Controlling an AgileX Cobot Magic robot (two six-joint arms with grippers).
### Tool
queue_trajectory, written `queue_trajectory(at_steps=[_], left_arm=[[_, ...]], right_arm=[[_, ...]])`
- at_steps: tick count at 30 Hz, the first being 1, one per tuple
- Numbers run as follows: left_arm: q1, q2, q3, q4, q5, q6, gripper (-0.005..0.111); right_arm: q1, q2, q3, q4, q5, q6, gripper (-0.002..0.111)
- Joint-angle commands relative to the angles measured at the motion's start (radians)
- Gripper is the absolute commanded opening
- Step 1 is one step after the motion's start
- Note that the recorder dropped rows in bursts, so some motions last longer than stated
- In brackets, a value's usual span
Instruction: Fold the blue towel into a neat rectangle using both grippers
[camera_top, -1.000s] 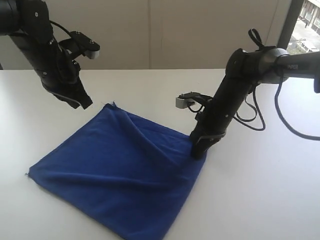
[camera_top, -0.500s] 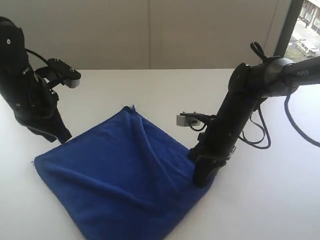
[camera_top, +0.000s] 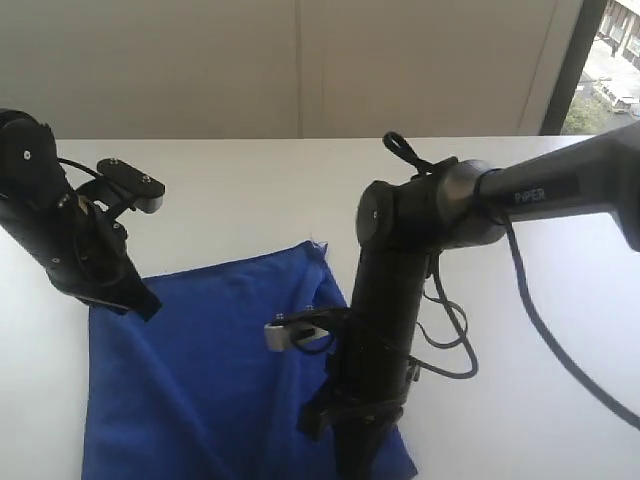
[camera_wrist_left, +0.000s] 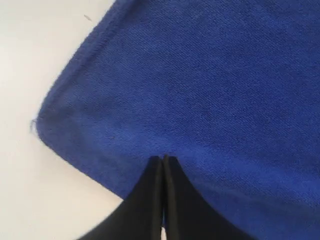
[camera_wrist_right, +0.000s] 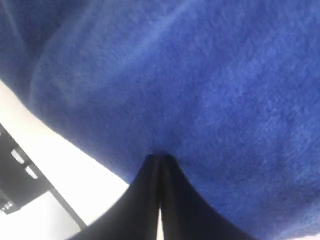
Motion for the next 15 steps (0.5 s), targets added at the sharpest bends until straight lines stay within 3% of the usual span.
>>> queue_trajectory(at_steps=[1,6,12,15], left_arm=[[0.002,0.056,0.004,-0.07,0.005,0.024,0.0],[0.002,0.074,0.004,-0.22,-0.009,0.13,0.0],[0.002,0.074,0.004,-0.532,0.038,0.375,0.0],[0.002,0.074,0.004,-0.564,-0.008,0.388,0.0]], right_arm=[[0.0,-0.088,-0.077,-0.006,-0.019,0.053,0.0],[-0.033,-0.122,-0.122,-0.024,-0.118,0.044,0.0],[-0.119,-0.12,-0.123,-0.037,-0.229,-0.008,0.0],[-0.159,-0.11,-0.123,-0.032,-0.301,-0.01,0.002]])
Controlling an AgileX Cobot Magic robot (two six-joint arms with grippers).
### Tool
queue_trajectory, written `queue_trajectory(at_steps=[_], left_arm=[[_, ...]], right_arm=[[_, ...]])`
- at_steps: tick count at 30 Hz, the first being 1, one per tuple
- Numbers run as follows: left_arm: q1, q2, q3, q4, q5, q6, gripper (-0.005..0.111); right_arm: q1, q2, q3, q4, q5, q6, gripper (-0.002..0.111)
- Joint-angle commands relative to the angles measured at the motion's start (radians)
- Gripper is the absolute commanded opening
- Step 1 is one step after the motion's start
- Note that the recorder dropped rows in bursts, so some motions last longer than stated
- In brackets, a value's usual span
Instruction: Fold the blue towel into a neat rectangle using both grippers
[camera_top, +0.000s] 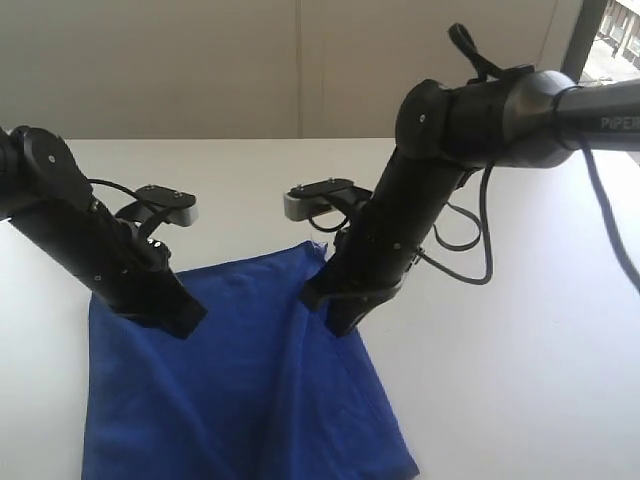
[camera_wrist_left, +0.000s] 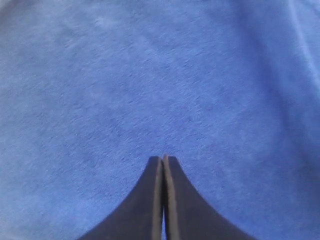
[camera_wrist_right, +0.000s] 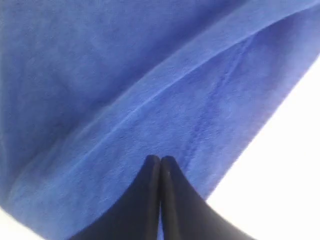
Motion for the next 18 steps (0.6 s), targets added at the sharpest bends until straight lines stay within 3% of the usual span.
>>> queue_trajectory(at_steps=[1,8,12,18], left_arm=[[0.002,-0.002,0.004,-0.087,-0.027,0.058,0.0],[0.002,0.054,0.004,-0.085,-0.063,0.111,0.0],[0.002,0.096,0.004,-0.089,-0.07,0.129,0.0],[0.002,0.141,0.004,-0.089,-0.078,0.129,0.0]], right_arm=[[-0.058,0.012,-0.005,0.007,-0.08,-0.022,0.005],[-0.088,0.115,-0.005,0.155,-0.047,-0.094,0.045],[-0.088,0.148,-0.005,0.319,0.032,-0.211,0.044],[-0.088,0.151,-0.005,0.266,0.036,-0.216,0.043]])
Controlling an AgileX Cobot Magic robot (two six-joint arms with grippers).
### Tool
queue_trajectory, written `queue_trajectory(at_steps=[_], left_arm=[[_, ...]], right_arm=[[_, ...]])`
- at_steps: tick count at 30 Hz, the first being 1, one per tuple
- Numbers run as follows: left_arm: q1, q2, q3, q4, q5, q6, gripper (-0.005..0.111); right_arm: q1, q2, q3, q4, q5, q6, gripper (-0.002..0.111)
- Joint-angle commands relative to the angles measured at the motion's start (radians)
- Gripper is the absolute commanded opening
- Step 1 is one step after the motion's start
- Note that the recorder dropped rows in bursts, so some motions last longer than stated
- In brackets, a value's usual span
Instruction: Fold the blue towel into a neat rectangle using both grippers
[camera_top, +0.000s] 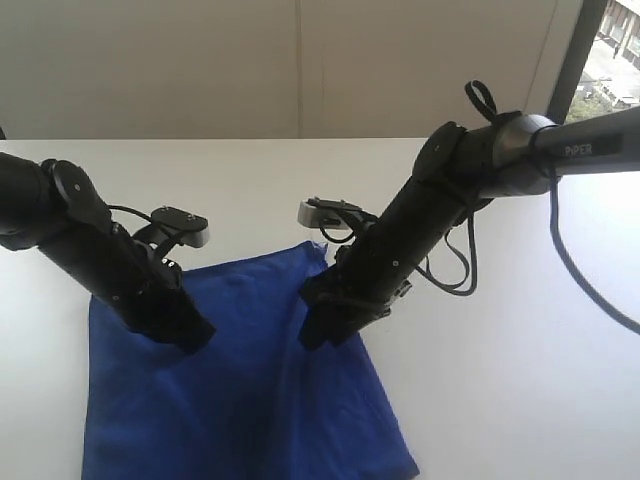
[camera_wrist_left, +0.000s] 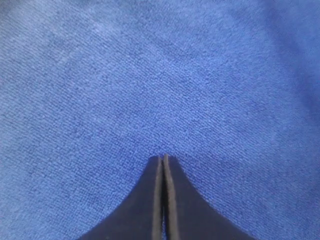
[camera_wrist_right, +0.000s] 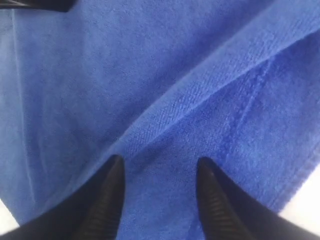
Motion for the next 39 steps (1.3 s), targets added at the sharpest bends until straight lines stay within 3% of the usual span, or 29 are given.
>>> queue_trajectory(at_steps=[1,21,39], left_arm=[[0.002,0.028,0.004,-0.016,0.01,0.007,0.0],[0.002,0.039,0.004,-0.016,0.012,0.008,0.0],[0.002,0.039,0.004,-0.016,0.012,0.008,0.0]], right_arm=[[-0.005,0.0,-0.003,-0.05,0.016,-0.019,0.043],[-0.005,0.028,-0.003,-0.103,0.057,-0.001,0.043],[-0.005,0.058,-0.003,-0.028,0.049,-0.02,0.043]])
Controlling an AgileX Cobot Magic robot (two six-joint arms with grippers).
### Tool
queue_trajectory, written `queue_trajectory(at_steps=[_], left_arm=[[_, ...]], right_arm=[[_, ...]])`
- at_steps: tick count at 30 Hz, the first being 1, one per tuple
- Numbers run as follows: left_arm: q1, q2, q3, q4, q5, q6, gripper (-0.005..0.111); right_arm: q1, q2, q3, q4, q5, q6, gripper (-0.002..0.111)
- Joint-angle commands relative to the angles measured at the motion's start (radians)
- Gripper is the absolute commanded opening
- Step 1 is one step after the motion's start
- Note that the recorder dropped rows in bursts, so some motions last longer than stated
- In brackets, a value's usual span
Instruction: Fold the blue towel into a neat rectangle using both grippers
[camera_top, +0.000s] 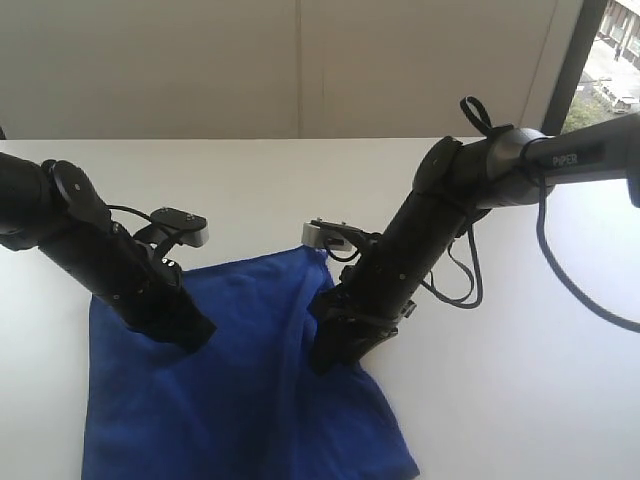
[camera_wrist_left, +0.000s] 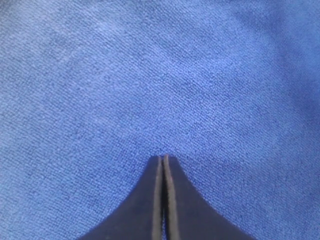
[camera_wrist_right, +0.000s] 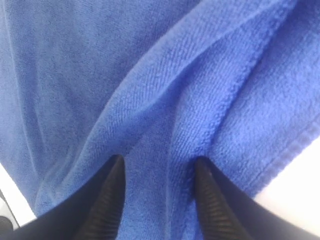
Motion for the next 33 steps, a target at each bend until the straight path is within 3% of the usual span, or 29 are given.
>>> queue_trajectory(at_steps=[1,13,33], left_arm=[[-0.002,0.026,0.008,0.001,0.005,0.004,0.0],[-0.002,0.026,0.008,0.001,0.005,0.006,0.0],[-0.002,0.068,0.008,0.005,0.009,0.006,0.0]], right_arm=[[-0.001,0.004,0.004,-0.018,-0.057,-0.014,0.041],[-0.007,0.002,0.004,-0.036,-0.089,-0.014,0.01],[-0.007,-0.028,0.004,-0.331,-0.065,0.122,0.01]])
